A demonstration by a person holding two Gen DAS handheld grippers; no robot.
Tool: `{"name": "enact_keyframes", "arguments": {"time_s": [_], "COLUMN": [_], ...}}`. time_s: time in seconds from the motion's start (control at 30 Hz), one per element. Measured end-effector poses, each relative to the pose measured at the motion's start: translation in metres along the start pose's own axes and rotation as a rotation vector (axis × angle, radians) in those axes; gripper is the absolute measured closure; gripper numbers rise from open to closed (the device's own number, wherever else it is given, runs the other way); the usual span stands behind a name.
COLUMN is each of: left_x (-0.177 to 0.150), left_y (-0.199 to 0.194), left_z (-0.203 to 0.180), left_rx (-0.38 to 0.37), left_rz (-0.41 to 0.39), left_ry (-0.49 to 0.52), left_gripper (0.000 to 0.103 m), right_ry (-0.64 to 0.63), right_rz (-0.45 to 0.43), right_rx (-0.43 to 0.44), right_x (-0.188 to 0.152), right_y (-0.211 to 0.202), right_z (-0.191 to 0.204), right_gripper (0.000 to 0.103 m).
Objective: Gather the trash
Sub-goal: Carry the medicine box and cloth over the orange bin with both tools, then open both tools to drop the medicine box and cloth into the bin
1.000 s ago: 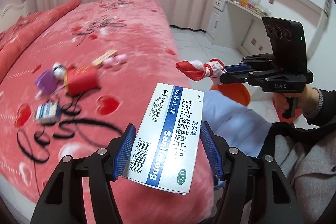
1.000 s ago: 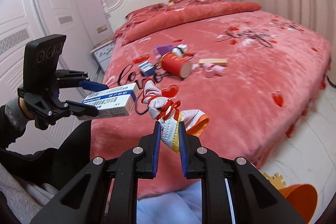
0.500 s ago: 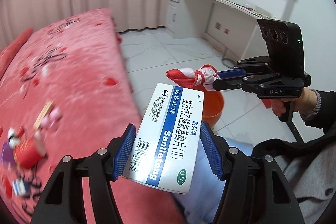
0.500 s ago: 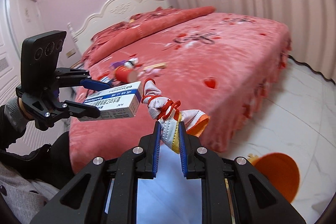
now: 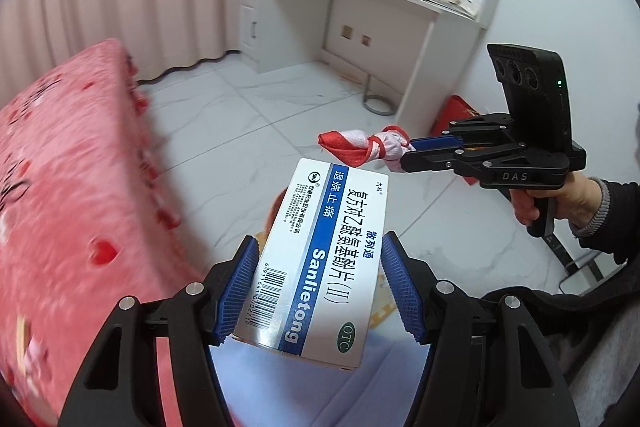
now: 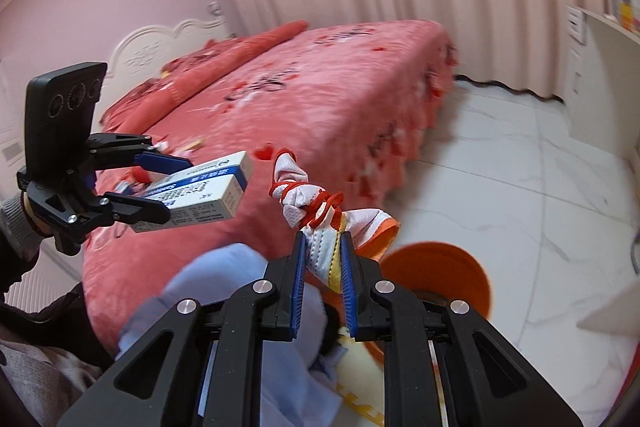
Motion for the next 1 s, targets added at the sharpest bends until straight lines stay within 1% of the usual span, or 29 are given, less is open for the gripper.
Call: {"name": "enact_keyframes", "arguments": {"time_s": [0.1,0.23,0.47,0.63,0.77,1.0], "left_x": [0.014,0.024,0.034,0.038,0.037,0.037], "left_y": [0.023,0.048,0.088,0.108,0.123,0.135], "left_z": [-0.007,-0.009,-0.006,-0.001,0.002,0.002], "left_rx": [-0.041,-0.077,-0.131,-0.148,-0.125,-0.122], "left_rz": [0.009,0.024,0.068,0.079,0.092,0.113], "left_ry": [0.015,0.021,0.025,0.019,0.020,-0.002], "left_gripper": [0.039,0.039,0.039,0.039,0.038,0.037], "right_ry": [0.043,0.108,0.176,0.201,0.225,0.226], "right_rz": [0.000,-0.003,0.005,0.007,0.012,0.039], "right_rx": [-0.033,-0.074,-0.109,-0.121,-0.129,-0.117], "right_x": [-0.007,-0.018,-0.027,-0.028,-0.027,-0.026], "right_y": [-0.003,-0.009,-0.008,-0.003,0.003,0.021], "right_z": [-0.024,-0.060,-0.098,-0.110,-0.115,-0.114], "right_gripper": [0.086,0.086,0.086,0.086,0.086,0.086]}}
Point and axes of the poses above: each gripper's, at about its wrist camera, not at the fingertips, and y roughly the way its jaws point, z to its left, x to its top, the point moved 4 cm from there along y, roughly the way its jaws point, and after that the axes turned 1 degree about y, right-handed, at the moved point
